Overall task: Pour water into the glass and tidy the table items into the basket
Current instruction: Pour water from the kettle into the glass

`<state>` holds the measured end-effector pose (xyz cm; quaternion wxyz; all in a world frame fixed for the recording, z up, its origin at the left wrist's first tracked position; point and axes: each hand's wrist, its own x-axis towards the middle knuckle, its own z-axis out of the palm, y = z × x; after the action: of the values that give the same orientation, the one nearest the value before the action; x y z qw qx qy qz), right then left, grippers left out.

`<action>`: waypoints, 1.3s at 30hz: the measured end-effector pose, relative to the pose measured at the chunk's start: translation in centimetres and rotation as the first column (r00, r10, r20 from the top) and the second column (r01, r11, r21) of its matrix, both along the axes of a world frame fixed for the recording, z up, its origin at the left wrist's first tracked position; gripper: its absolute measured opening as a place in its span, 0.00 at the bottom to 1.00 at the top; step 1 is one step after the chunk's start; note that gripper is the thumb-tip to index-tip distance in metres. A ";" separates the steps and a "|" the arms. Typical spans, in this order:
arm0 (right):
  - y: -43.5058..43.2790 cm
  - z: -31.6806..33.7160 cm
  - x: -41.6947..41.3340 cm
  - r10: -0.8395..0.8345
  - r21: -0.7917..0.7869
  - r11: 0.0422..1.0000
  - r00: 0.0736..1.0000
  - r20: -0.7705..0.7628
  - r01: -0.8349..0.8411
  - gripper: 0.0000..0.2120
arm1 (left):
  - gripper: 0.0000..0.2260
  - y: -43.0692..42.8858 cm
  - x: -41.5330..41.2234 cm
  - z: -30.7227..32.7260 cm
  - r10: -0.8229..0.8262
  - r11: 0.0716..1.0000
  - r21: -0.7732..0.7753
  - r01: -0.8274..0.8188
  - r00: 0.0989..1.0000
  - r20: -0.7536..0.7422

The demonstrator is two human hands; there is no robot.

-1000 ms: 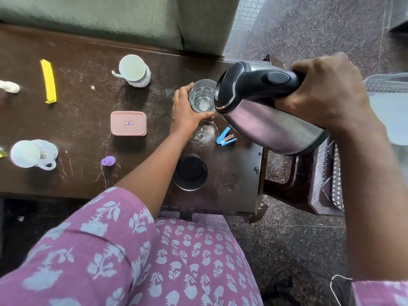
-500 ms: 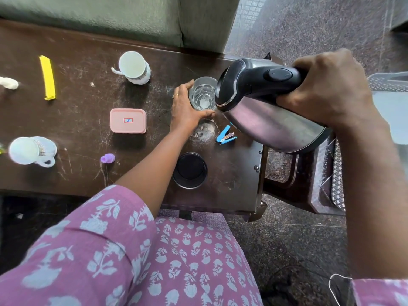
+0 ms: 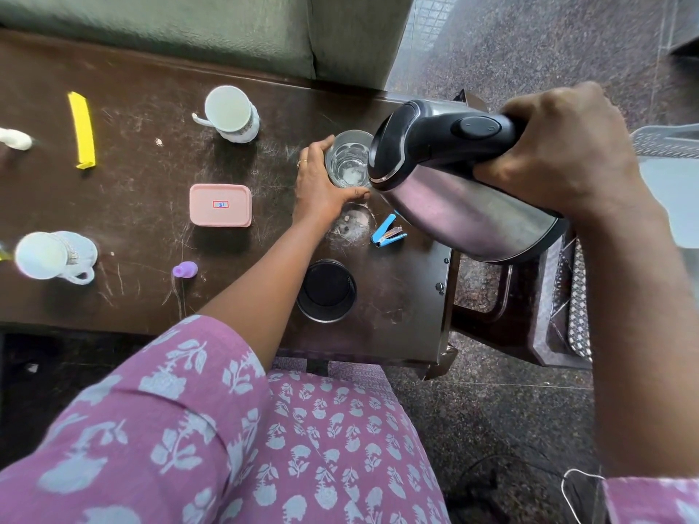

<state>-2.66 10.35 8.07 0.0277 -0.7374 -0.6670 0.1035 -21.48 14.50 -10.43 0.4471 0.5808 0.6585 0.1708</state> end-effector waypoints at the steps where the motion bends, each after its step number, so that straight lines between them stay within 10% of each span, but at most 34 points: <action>1: 0.0 0.0 0.0 0.000 0.000 1.000 1.000 -0.002 0.000 0.22 | 0.39 0.0 0.0 0.0 0.002 1.000 -0.001 -0.002 1.000 0.001; 39: 0.9 0.6 -0.2 0.015 -0.019 1.000 1.000 0.023 -0.015 0.25 | 0.40 0.0 -0.1 -0.2 -0.004 1.000 0.010 0.004 1.000 0.019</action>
<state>-2.87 11.26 8.71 0.0123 -0.7337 -0.6718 0.1012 -21.60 14.49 -10.61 0.4510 0.5827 0.6521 0.1786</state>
